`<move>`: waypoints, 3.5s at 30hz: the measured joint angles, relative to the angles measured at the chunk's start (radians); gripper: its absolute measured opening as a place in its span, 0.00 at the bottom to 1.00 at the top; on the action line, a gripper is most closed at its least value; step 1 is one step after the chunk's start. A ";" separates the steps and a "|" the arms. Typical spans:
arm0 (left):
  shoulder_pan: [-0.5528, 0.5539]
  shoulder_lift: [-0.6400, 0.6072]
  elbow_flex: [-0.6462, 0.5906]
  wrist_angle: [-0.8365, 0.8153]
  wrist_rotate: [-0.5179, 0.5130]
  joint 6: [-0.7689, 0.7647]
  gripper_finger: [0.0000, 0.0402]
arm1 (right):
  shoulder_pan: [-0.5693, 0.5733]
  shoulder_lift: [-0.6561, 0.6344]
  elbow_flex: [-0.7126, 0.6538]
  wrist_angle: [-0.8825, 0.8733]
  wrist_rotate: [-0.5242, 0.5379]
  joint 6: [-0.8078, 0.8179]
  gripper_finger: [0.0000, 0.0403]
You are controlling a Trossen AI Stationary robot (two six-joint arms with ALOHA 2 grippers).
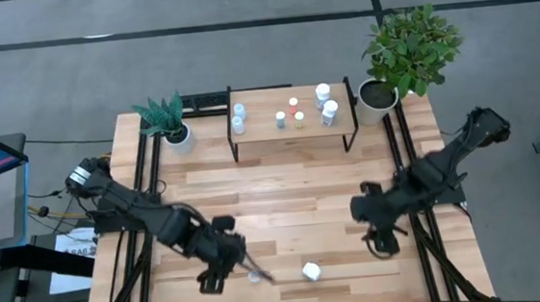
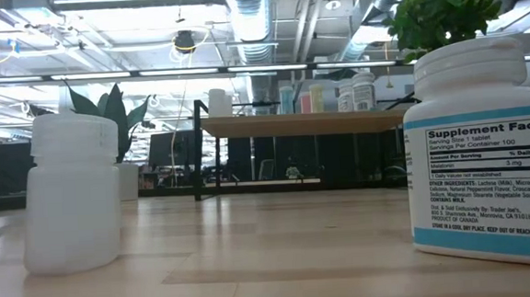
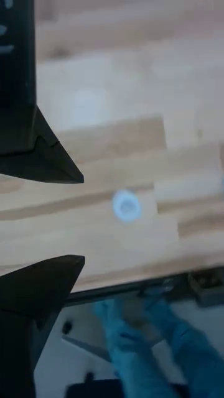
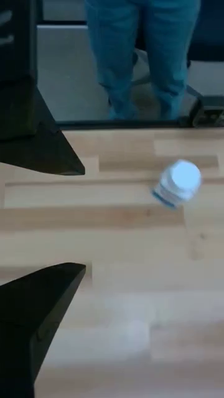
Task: Pick and place medicine bottles onto shelf by color
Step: Put the small white pill bottle on the shelf
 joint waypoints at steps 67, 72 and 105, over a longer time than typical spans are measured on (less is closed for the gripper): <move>0.261 0.109 0.040 0.131 0.009 0.187 0.26 | 0.120 0.077 -0.151 0.212 0.083 0.183 0.66; 0.482 0.073 0.175 -0.019 0.024 0.320 0.26 | 0.119 0.077 -0.151 0.212 0.085 0.183 0.66; 1.082 0.154 0.268 0.009 0.073 0.571 0.30 | 0.059 0.076 -0.150 0.211 0.139 0.181 0.66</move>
